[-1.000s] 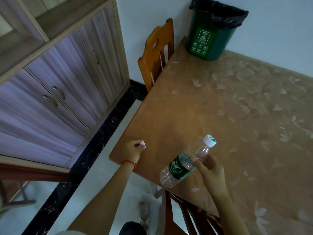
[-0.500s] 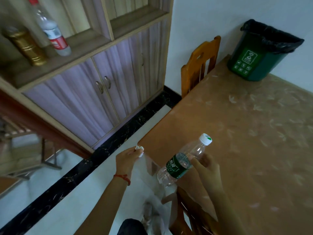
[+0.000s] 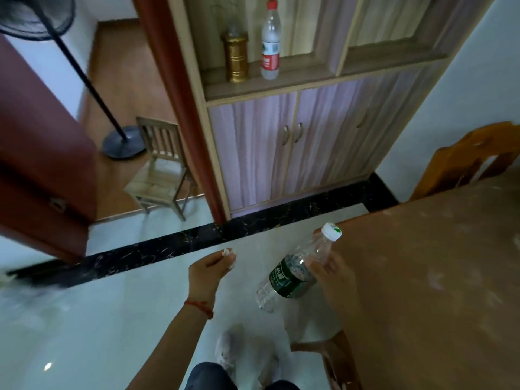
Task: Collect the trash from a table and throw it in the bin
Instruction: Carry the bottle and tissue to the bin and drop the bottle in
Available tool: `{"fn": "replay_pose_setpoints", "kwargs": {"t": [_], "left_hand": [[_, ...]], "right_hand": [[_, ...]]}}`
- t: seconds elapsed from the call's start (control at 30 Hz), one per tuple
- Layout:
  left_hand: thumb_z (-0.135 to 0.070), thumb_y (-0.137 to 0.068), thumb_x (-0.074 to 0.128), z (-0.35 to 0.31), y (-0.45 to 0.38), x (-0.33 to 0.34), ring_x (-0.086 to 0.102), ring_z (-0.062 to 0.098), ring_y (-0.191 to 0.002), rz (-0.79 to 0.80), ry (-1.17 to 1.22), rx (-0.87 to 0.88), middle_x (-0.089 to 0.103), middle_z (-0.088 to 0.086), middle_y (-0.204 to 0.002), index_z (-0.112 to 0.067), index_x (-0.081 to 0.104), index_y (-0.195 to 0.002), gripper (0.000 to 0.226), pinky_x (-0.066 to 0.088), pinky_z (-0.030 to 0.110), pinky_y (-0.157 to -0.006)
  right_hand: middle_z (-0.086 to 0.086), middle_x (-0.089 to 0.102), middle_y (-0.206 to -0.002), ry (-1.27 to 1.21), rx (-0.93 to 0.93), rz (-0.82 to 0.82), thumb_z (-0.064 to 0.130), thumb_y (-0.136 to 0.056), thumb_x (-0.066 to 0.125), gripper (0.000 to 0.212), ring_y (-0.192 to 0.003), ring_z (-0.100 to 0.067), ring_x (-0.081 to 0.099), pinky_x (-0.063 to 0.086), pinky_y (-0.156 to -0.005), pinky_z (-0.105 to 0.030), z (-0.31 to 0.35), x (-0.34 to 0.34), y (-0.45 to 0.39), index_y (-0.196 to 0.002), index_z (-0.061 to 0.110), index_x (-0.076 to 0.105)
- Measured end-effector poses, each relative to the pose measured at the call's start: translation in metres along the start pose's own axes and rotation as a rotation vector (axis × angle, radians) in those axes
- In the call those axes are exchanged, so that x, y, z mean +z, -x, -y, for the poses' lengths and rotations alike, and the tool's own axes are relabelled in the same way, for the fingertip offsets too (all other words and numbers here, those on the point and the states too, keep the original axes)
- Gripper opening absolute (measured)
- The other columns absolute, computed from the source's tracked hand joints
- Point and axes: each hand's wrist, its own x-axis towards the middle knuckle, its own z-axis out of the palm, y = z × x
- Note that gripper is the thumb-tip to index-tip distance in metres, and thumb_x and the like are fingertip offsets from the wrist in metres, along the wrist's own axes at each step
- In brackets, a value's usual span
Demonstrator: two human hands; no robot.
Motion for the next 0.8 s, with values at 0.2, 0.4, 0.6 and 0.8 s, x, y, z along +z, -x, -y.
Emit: {"fn": "replay_pose_setpoints", "kwargs": {"t": [0.2, 0.4, 0.6, 0.8], "left_hand": [[0.000, -0.076, 0.069, -0.015, -0.002, -0.057, 0.067, 0.017, -0.076, -0.117, 0.080, -0.011, 0.071, 0.009, -0.084, 0.005, 0.068, -0.093, 0.018, 0.056, 0.020, -0.071], [0.000, -0.075, 0.070, -0.034, -0.029, -0.106, 0.067, 0.018, -0.078, -0.144, 0.111, 0.005, 0.071, 0.009, -0.086, -0.001, 0.070, -0.090, 0.015, 0.056, 0.021, -0.071], [-0.001, -0.074, 0.071, -0.063, -0.075, -0.136, 0.067, 0.017, -0.081, -0.114, 0.121, 0.012, 0.072, 0.005, -0.083, 0.001, 0.069, -0.093, 0.019, 0.056, 0.018, -0.067], [-0.006, -0.073, 0.073, -0.090, -0.120, -0.131, 0.068, 0.007, -0.072, -0.059, 0.083, 0.026, 0.072, 0.003, -0.081, -0.003, 0.072, -0.087, 0.014, 0.054, 0.016, -0.068]], "right_hand": [[-0.010, 0.068, -0.097, -0.051, -0.006, 0.164, 0.006, -0.080, 0.068, 0.029, -0.086, -0.016, 0.064, 0.048, -0.060, -0.010, 0.012, 0.066, -0.002, -0.107, 0.001, 0.060], [-0.004, 0.069, -0.097, 0.041, -0.035, 0.169, 0.017, -0.078, 0.072, 0.030, -0.083, -0.007, 0.064, 0.045, -0.059, -0.009, 0.019, 0.127, -0.010, -0.104, 0.008, 0.062], [0.002, 0.066, -0.091, 0.033, -0.057, 0.153, 0.013, -0.078, 0.071, 0.025, -0.082, -0.007, 0.062, 0.046, -0.057, -0.007, 0.031, 0.172, -0.030, -0.101, 0.011, 0.061], [0.001, 0.068, -0.095, 0.032, -0.050, 0.085, 0.018, -0.076, 0.074, 0.022, -0.085, -0.012, 0.063, 0.045, -0.068, -0.020, 0.045, 0.192, -0.064, -0.095, 0.019, 0.062]]}}
